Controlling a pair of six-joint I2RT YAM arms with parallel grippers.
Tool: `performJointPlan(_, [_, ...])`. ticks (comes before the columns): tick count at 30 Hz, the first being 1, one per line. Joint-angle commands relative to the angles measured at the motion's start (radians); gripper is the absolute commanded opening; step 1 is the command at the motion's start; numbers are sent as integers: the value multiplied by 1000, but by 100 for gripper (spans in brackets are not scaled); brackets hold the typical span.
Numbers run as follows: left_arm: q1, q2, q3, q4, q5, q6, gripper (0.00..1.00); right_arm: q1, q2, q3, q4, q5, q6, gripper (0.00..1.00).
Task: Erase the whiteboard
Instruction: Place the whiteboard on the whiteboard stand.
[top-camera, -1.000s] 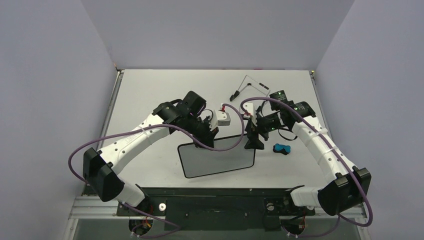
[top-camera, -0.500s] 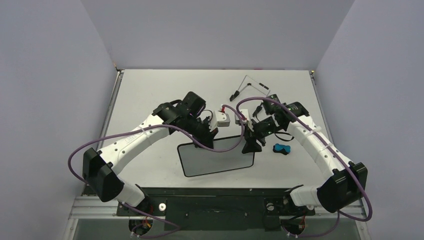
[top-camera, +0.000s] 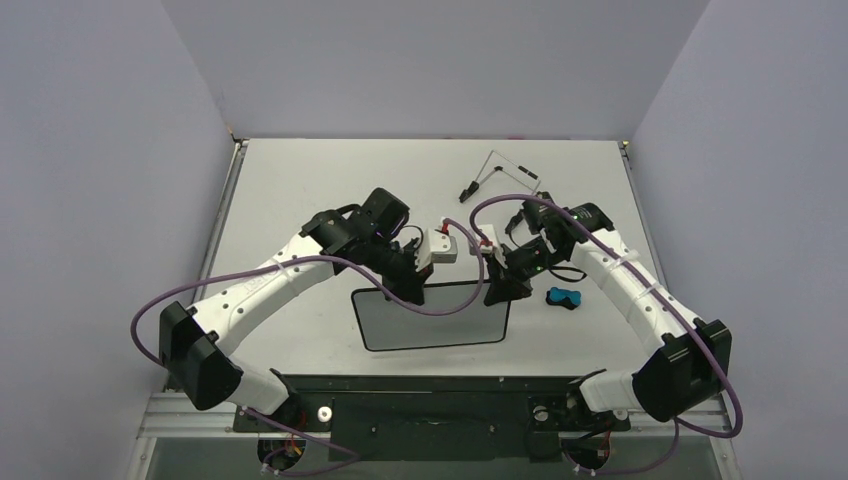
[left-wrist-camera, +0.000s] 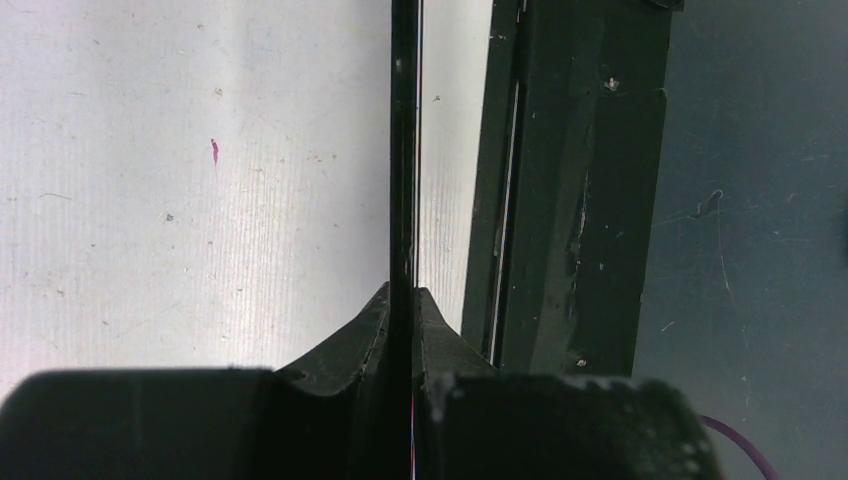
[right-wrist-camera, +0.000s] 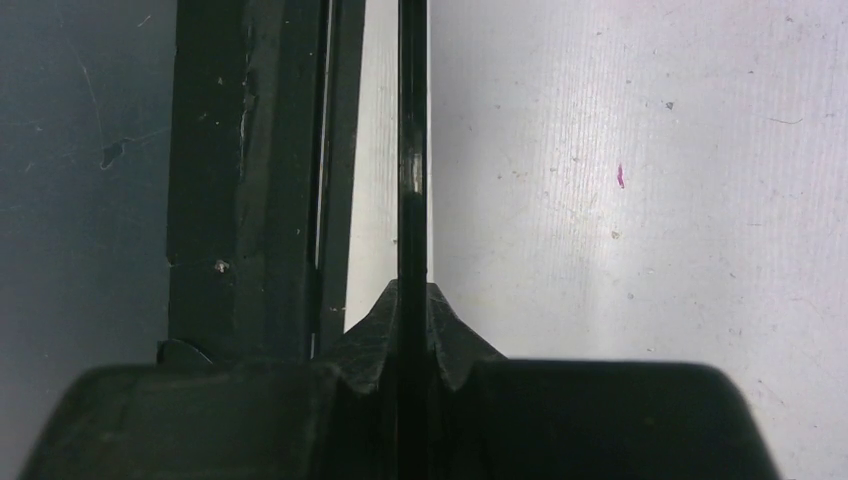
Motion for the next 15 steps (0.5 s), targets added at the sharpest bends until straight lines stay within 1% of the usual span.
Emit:
performJointPlan(1, [9, -41, 11, 106, 17, -10, 0, 17, 2, 19, 9, -24, 31, 0])
performJointPlan(4, [9, -52, -6, 139, 13, -19, 0, 9, -12, 16, 28, -21, 61, 0])
performJointPlan(6, [9, -54, -20, 182, 11, -24, 5, 0, -22, 13, 51, -12, 82, 0])
performJointPlan(7, [12, -51, -24, 192, 9, -27, 11, -14, -24, 12, 68, -3, 90, 0])
performJointPlan(8, [13, -48, -30, 213, 6, -31, 16, -30, -29, 4, 92, 4, 113, 0])
performJointPlan(9, [14, -41, -31, 222, 3, -37, 24, -40, -31, 0, 105, 4, 122, 0])
performJointPlan(11, [15, -33, -30, 247, -8, -50, 32, -70, -35, -13, 135, 5, 156, 0])
performJointPlan(12, [16, -31, -28, 265, -19, -52, 35, -85, -35, -21, 150, 8, 160, 0])
performJointPlan(15, [28, -28, -20, 301, -32, -63, 38, -108, -40, -38, 183, 22, 192, 0])
